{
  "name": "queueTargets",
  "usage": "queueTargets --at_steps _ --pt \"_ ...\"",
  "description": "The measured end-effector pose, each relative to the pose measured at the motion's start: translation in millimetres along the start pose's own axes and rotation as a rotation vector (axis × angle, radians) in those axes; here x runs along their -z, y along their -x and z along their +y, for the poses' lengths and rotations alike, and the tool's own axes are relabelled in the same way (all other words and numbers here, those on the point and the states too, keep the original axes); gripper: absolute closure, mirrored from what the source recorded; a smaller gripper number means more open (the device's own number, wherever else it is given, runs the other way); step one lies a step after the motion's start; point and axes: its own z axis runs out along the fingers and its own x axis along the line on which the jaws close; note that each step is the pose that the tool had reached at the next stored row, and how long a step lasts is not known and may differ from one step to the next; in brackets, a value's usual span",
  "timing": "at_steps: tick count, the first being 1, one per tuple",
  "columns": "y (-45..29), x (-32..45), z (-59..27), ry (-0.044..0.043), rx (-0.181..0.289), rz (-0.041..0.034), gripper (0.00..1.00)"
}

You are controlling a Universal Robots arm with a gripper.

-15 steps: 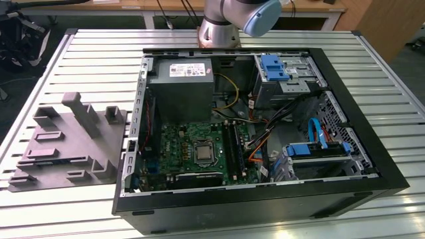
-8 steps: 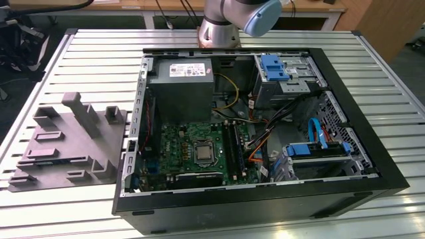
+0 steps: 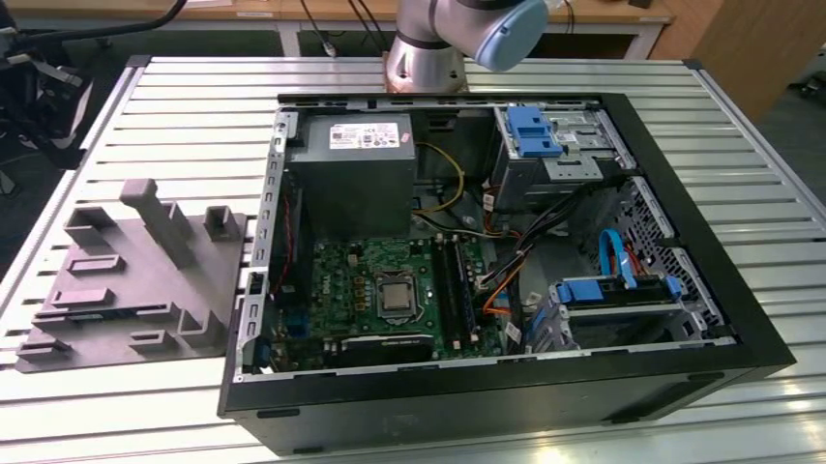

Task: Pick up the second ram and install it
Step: 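Reach for the second ram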

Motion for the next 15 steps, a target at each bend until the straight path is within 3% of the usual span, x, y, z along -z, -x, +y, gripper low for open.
queueTargets --at_steps 15 --pt "-3.4 -10.1 -16.0 0.0000 0.000 0.0000 0.90"
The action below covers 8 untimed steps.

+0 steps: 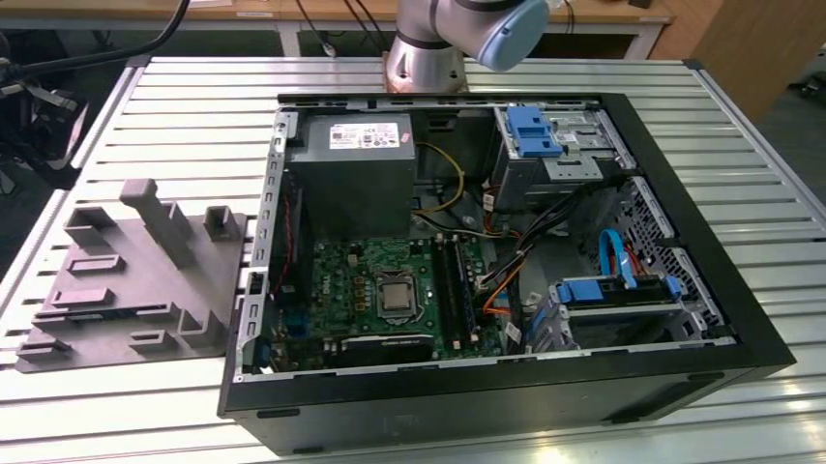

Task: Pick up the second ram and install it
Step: 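Reach for the second ram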

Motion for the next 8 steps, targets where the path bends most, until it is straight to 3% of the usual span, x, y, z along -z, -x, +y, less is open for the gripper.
queueTargets --at_steps 8 --pt "-2.4 -5.5 -7.9 0.0000 0.000 0.0000 0.90"
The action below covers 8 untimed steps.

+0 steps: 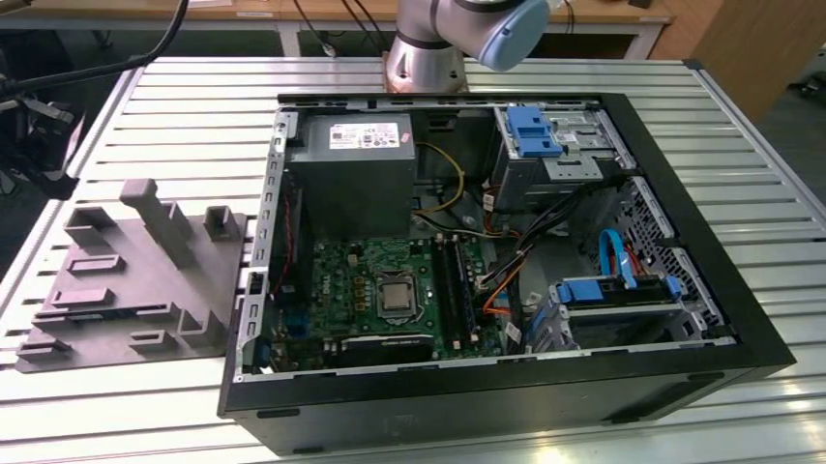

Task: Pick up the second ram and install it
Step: 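Reach for the second ram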

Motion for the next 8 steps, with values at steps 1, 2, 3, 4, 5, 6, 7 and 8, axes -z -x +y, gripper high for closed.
queueTargets --at_steps 1,2,3,4,5,6,7,8 --pt "-0.2 -0.7 -0.9 0.0000 0.000 0.0000 0.90" --pt "-0.3 -1.4 -1.8 0.0000 0.000 0.0000 0.90" --pt "-0.4 -2.2 -2.7 0.0001 0.000 -0.0001 0.90" --pt "-0.5 -3.0 -3.5 0.0001 0.000 0.0000 0.90" --pt "-0.6 -3.8 -4.3 0.0000 0.000 0.0000 0.90" --pt "-0.7 -4.6 -5.2 0.0000 0.000 0.0000 0.90" --pt "-0.9 -5.5 -6.2 0.0000 0.000 0.0000 0.90" --pt "-1.1 -6.5 -7.2 0.0001 0.000 -0.0001 0.90"
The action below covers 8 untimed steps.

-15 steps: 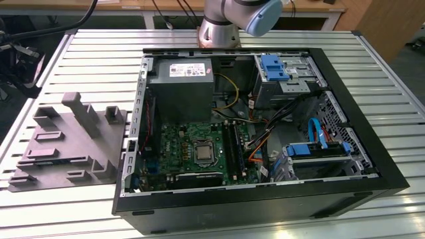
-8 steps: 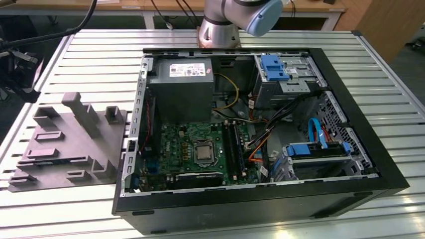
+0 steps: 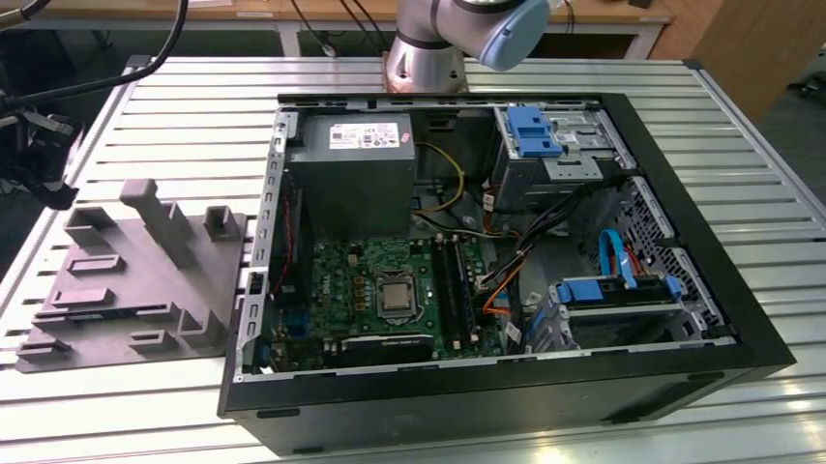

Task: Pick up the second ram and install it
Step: 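Reach for the second ram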

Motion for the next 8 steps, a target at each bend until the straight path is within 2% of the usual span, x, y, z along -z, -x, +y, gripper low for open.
queueTargets --at_steps 8 --pt "-1.4 -7.6 -8.4 0.0000 0.000 0.0001 0.90"
